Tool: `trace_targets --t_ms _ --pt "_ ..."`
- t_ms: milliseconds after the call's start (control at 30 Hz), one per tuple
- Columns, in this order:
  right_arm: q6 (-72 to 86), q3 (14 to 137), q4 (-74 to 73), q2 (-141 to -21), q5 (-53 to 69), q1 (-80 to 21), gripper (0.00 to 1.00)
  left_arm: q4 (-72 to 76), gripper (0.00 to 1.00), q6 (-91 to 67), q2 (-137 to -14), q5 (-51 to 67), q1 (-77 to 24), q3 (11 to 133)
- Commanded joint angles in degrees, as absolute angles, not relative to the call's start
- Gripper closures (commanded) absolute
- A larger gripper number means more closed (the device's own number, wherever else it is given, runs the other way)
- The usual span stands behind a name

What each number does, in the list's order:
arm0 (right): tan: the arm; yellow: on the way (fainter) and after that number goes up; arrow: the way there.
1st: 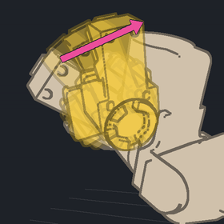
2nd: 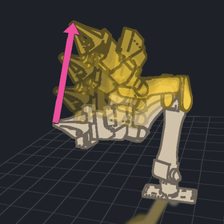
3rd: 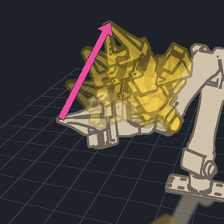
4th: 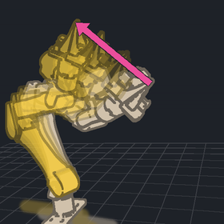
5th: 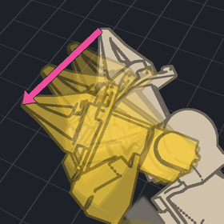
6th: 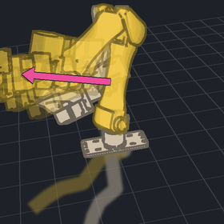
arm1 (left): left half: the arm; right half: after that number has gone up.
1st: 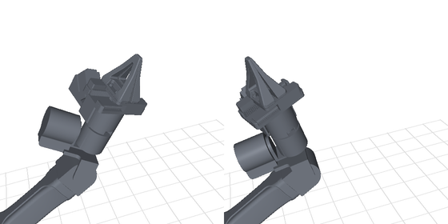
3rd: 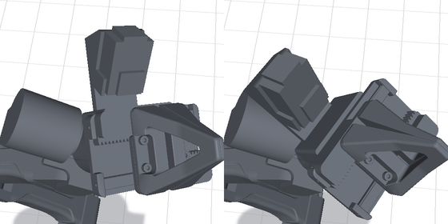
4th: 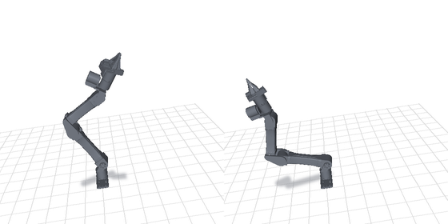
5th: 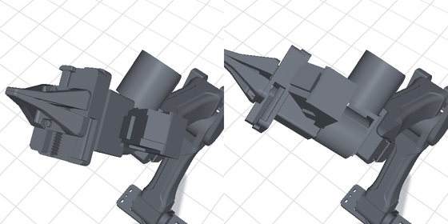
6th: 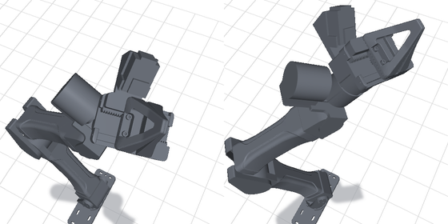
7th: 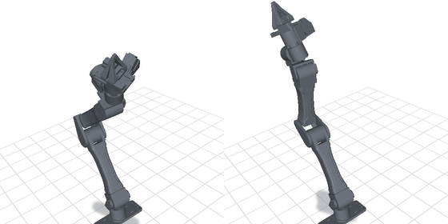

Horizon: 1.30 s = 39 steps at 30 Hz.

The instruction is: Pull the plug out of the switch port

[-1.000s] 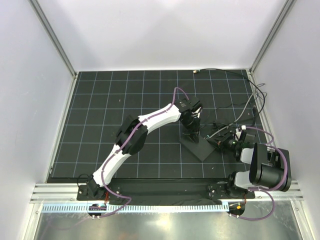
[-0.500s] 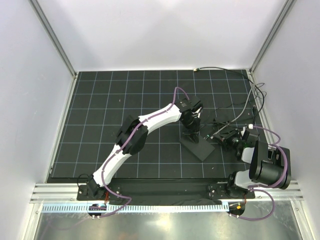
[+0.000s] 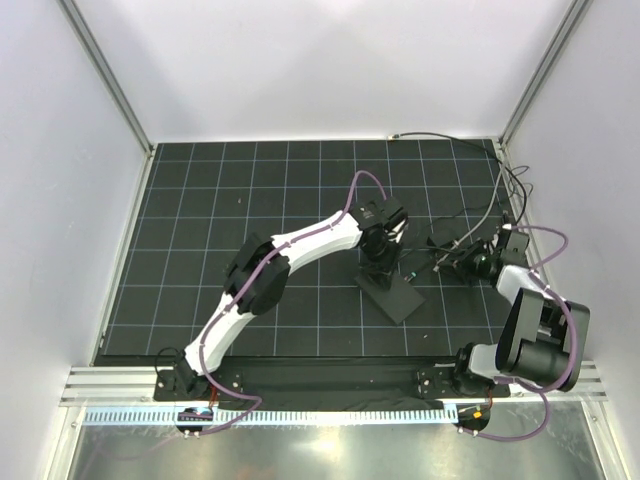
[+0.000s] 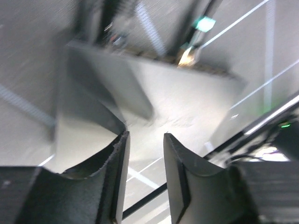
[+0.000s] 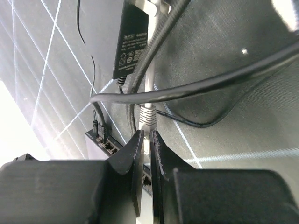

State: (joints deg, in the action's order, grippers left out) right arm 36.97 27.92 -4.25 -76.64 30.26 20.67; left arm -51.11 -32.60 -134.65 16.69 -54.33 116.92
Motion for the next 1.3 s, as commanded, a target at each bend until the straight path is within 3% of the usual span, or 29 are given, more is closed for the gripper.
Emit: trace_targets --t_ms 0,167,367,633,733,800,867,1067,1267 --pt "29.7 35.5 -20.1 -72.7 24.4 20.9 0.99 -57.2 0.59 -26.0 -130.8 9.0 -53.7 114.6" --pt "30.7 38.0 -32.8 -61.9 21.9 20.9 0.99 -58.2 0.55 -24.0 -127.4 9.8 -53.4 116.9" --pt "32.6 47.9 -39.5 -53.4 27.7 20.9 0.99 -57.8 0.52 -23.6 -122.9 8.9 -51.5 117.2" --pt "40.1 62.4 -34.0 -55.0 33.9 18.6 0.99 -56.7 0.51 -25.7 -117.0 9.0 -47.0 112.7" --pt "31.3 67.8 -43.5 -59.0 26.6 15.6 0.99 -56.4 0.50 -26.2 -116.2 9.4 -45.9 112.8" --pt "28.8 66.0 -43.9 -59.4 20.8 15.5 0.98 -57.9 0.50 -25.9 -116.5 10.2 -45.8 113.6" --pt "28.4 63.1 -42.3 -59.9 17.9 15.4 0.90 -57.1 0.50 -25.6 -115.6 11.2 -45.8 113.2" --pt "28.1 54.3 -37.8 -61.8 20.0 12.3 0.73 -51.8 0.47 -26.4 -116.0 23.8 -45.8 110.2" --pt "34.4 42.9 -30.8 -60.6 13.3 11.7 0.65 -52.3 0.47 -26.9 -120.1 28.4 -45.9 112.7"
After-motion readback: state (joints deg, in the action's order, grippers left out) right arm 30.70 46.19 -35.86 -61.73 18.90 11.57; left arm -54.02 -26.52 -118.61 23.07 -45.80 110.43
